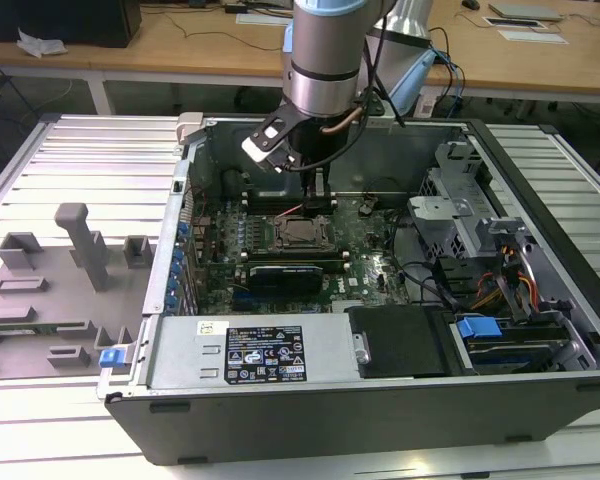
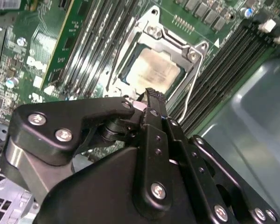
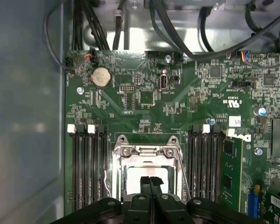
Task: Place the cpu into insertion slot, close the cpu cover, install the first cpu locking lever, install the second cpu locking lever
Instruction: 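Close the cpu cover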
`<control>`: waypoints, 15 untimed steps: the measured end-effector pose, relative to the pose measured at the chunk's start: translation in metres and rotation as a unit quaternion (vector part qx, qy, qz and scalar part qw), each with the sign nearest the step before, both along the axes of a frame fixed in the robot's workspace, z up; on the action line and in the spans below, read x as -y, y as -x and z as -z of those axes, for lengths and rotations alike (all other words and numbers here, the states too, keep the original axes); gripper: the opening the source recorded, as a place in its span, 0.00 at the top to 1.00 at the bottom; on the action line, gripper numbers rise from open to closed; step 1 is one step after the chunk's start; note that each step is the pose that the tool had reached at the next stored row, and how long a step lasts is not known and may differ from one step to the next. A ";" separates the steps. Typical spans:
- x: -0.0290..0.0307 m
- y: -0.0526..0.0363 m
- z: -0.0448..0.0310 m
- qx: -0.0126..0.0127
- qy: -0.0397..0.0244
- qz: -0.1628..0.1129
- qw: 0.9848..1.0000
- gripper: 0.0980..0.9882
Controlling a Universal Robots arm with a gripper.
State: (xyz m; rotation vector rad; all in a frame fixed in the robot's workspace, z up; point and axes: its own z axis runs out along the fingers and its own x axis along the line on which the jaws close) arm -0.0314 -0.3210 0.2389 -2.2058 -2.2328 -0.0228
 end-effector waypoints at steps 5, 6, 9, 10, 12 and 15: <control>0.0008 0.0030 0.0039 0.000 0.000 0.000 1.000 0.99; 0.0008 0.0030 0.0039 0.000 0.000 -0.002 1.000 0.99; 0.0008 0.0030 0.0039 0.000 0.000 -0.027 1.000 0.99; 0.0008 0.0030 0.0039 0.000 0.000 -0.037 0.999 0.99; 0.0008 0.0030 0.0039 0.000 0.000 -0.059 0.998 0.99; 0.0008 0.0030 0.0039 0.000 0.001 -0.091 0.996 0.99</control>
